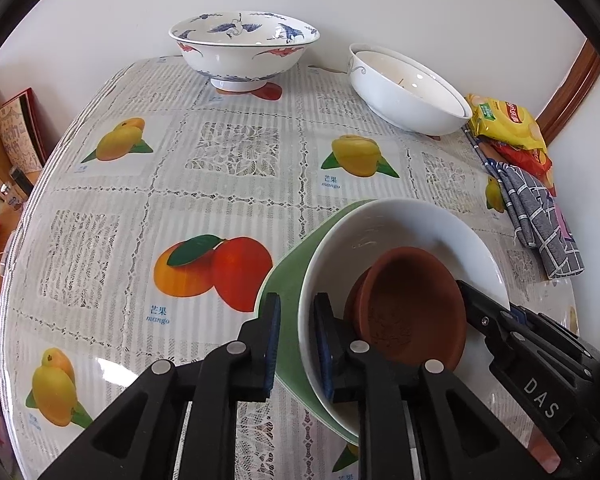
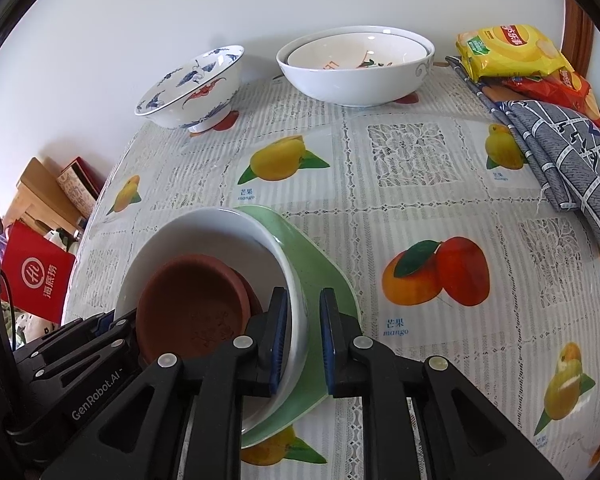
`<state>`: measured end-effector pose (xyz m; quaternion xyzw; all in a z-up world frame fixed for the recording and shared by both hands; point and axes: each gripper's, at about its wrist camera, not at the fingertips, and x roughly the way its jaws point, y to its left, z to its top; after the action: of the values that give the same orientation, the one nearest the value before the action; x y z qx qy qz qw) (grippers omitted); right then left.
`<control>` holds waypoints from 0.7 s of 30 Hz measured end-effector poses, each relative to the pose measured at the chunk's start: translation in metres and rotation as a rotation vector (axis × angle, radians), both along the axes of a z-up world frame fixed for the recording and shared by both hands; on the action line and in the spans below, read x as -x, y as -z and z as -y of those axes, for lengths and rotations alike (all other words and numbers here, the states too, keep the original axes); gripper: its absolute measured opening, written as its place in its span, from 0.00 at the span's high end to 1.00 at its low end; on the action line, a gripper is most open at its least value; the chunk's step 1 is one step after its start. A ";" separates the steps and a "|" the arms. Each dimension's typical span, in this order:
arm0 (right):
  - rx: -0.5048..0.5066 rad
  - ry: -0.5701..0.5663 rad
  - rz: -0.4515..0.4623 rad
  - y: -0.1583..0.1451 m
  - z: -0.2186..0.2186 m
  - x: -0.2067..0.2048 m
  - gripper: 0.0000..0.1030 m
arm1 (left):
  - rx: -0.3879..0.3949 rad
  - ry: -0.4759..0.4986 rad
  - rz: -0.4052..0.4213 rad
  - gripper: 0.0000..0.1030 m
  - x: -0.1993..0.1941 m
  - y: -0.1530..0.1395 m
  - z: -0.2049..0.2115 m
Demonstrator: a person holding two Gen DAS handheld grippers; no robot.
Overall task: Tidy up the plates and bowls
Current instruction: 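Carry the white bowl with the dish over to the light-green plate stack, then lower the white bowl onto the light-green plate and open both tools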
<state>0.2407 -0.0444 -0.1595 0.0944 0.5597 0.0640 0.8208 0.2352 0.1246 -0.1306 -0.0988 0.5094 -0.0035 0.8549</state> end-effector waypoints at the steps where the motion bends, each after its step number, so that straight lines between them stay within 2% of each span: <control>1: -0.002 0.001 0.005 -0.002 0.000 0.001 0.85 | -0.004 0.000 -0.001 0.82 0.000 0.000 0.000; 4: 0.013 0.006 0.037 -0.011 0.002 0.003 0.85 | -0.007 -0.003 0.001 0.81 0.003 -0.003 -0.001; 8: 0.014 -0.003 0.049 -0.018 0.004 0.006 0.85 | -0.012 -0.005 0.013 0.81 0.009 -0.010 -0.001; 11: 0.012 -0.013 0.052 -0.022 0.004 0.011 0.85 | -0.013 -0.012 0.019 0.76 0.015 -0.016 -0.002; 17: 0.006 -0.027 0.065 -0.033 0.004 0.026 0.84 | -0.006 -0.012 0.053 0.76 0.033 -0.031 0.001; 21: 0.025 -0.038 0.075 -0.042 0.005 0.040 0.83 | -0.013 -0.009 0.085 0.67 0.051 -0.044 0.006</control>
<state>0.2004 -0.0489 -0.1176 0.0712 0.5308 0.0761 0.8411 0.1841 0.1185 -0.0868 -0.0954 0.4722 -0.0005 0.8763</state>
